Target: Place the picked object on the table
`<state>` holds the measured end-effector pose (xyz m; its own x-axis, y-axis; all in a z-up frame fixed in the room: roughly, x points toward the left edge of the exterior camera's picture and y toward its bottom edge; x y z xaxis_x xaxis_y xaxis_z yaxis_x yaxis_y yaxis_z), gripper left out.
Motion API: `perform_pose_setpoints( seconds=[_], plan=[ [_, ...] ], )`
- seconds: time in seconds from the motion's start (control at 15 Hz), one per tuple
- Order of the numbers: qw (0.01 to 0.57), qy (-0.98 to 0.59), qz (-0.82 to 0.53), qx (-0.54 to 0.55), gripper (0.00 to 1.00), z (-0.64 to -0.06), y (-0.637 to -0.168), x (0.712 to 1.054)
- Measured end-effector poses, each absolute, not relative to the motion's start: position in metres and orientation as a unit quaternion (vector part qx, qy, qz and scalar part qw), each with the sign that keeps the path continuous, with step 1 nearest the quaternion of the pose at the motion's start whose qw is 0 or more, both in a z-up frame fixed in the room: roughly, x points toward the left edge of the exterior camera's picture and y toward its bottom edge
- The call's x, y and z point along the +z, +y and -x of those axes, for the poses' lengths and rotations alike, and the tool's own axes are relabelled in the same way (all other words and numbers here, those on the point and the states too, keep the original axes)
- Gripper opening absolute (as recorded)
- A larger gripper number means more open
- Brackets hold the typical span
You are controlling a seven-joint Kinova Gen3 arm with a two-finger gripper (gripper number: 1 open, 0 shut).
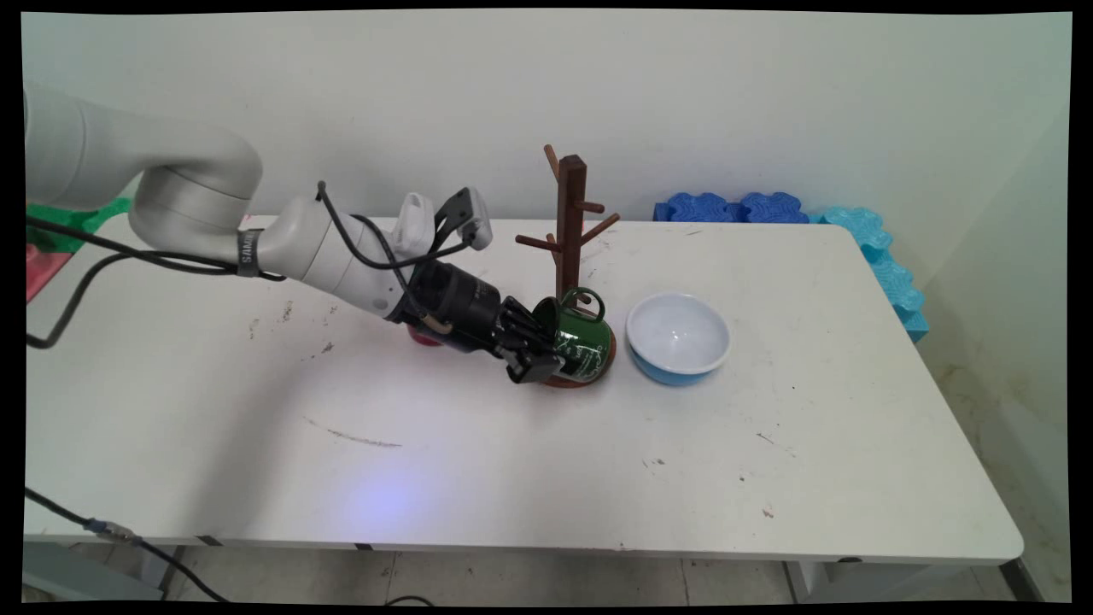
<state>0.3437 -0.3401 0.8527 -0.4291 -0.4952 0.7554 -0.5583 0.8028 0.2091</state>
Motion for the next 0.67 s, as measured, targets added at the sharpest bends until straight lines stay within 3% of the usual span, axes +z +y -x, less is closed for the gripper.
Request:
perform_pose_setpoints(
  seconds=[0.67],
  plan=[
    [0.420, -0.861, -0.282, 0.042, 0.00, -0.354, -0.321, 0.863]
  ],
)
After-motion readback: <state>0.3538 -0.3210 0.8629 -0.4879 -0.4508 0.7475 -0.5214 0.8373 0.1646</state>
